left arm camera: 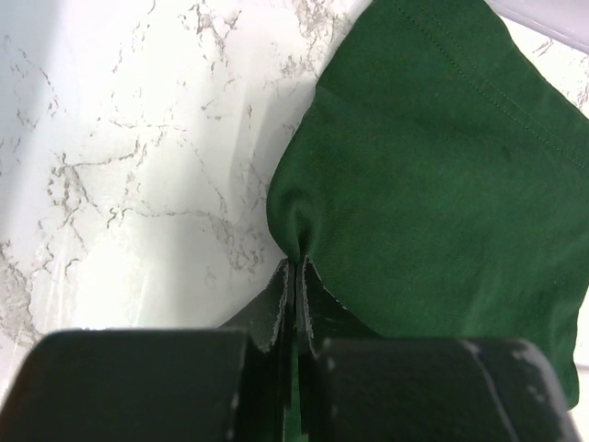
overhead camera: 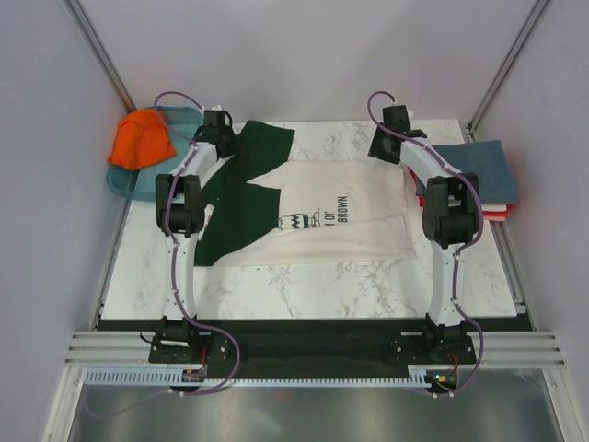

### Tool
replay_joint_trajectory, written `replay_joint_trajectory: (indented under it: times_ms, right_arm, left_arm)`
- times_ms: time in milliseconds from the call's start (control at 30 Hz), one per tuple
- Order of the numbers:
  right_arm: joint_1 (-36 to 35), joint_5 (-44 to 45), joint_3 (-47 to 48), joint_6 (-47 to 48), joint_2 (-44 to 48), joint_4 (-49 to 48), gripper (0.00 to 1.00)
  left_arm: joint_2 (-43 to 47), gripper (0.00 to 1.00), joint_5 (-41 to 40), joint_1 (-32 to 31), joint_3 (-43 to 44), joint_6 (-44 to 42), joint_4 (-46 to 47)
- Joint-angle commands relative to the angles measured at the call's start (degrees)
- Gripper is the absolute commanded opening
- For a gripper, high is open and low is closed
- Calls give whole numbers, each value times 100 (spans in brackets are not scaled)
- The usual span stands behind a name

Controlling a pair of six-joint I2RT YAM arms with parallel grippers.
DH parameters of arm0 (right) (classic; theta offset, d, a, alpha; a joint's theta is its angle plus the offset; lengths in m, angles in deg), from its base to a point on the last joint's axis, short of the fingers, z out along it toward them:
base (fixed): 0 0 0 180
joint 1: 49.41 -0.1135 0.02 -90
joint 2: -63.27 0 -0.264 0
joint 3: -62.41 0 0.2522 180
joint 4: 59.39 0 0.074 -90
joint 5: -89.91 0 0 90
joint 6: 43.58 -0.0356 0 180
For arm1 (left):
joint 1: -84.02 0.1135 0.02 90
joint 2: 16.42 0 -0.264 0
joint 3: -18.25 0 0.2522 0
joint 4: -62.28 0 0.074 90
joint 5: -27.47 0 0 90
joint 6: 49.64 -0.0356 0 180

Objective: Fold and stack the t-shirts
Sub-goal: Fold the tshirt

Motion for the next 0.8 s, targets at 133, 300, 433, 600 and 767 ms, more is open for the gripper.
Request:
replay_joint_trajectory:
  times_ms: [133, 300, 433, 600, 767]
  right_arm:
    - [47, 1246, 337, 280, -306, 412, 55]
    - [126, 1413, 557, 315, -526, 526, 55]
    - [144, 1606, 574, 359, -570, 562, 55]
    - [162, 1704, 610, 395, -745, 588, 57]
    - [162, 1318, 513, 237, -878, 588, 57]
  left_arm:
    - [363, 2, -143, 25, -61, -233, 196]
    - [372, 2, -125, 52, -52, -242, 222]
    - [363, 2, -134, 69, -43, -242, 266]
    - [354, 2, -108, 69, -43, -242, 319]
    - [354, 2, -64, 69, -26, -233, 337]
